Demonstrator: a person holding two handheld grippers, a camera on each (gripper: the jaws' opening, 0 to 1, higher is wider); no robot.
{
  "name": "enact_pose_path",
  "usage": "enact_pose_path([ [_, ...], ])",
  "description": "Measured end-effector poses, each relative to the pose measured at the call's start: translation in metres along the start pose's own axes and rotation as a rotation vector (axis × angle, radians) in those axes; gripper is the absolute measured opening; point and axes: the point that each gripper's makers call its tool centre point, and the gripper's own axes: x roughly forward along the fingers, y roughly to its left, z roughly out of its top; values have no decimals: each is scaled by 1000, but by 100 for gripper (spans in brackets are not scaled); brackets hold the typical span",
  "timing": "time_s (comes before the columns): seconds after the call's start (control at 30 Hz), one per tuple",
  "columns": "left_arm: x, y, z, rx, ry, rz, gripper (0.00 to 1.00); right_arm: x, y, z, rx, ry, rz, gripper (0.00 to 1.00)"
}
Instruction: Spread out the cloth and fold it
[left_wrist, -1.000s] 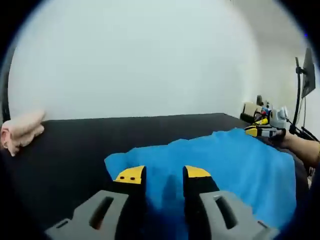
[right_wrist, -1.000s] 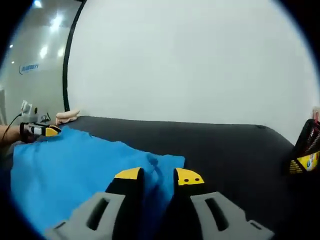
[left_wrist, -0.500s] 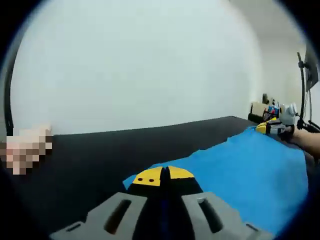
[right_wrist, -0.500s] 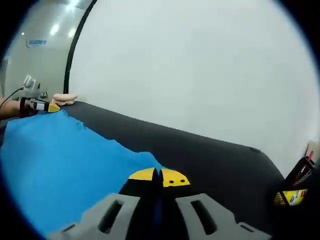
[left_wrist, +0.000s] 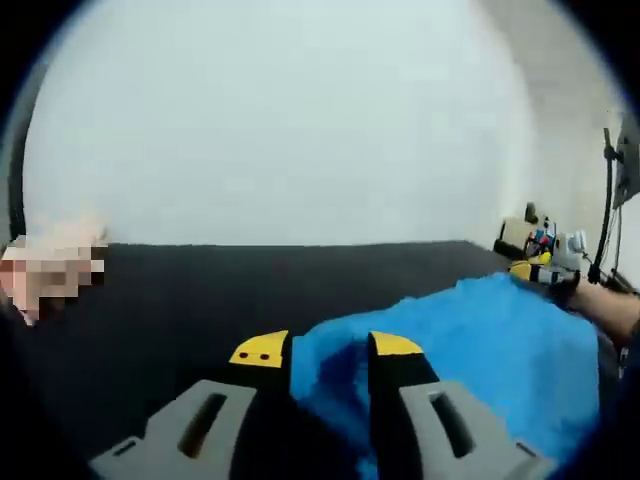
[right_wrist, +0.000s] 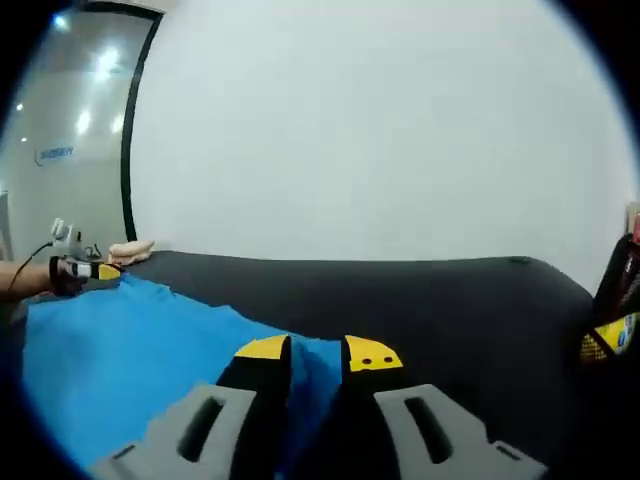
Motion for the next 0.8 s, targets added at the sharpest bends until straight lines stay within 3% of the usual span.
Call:
enact_pose_path([
  [0.03,4,-1,-2,-69,2,-11,30,4,3,-1,12,13,17,18],
  [0.07,8,0,-5,-78,13,-13,29,9,12,-4,42,31,67,18],
  [0.13,16,10,-17,22,67,42,27,19,16,-5,31,32,72,18],
  [0.2,21,7,-30,49,123,28,26,27,20,-11,-16,57,85,19],
  [0.23,24,8,-38,44,164,39,24,33,21,-21,-28,106,85,18],
  [0.27,25,7,-36,86,151,34,19,35,24,-28,-45,144,96,16],
  [0.3,25,11,-33,112,149,54,13,37,23,-37,-131,191,92,5],
  [0.37,25,9,-33,69,174,43,5,38,26,-25,-242,148,87,3],
  [0.43,25,5,-22,42,130,37,4,36,29,-10,-285,105,85,2],
  [0.5,24,-1,-8,114,90,7,4,33,32,14,-265,16,102,2],
  [0.6,25,-3,-2,178,81,23,4,31,28,22,-244,-1,97,2],
  [0.67,27,0,-6,171,87,41,5,34,12,8,-316,56,36,2],
  [0.7,28,4,-10,149,91,57,7,37,6,-6,-301,101,26,2],
  [0.73,29,17,-22,148,117,121,12,39,3,-22,-279,151,17,3],
  [0.77,26,29,-34,225,182,162,20,40,-1,-40,-262,205,15,4],
  [0.8,26,31,-29,343,131,159,27,41,0,-37,-247,156,12,5],
])
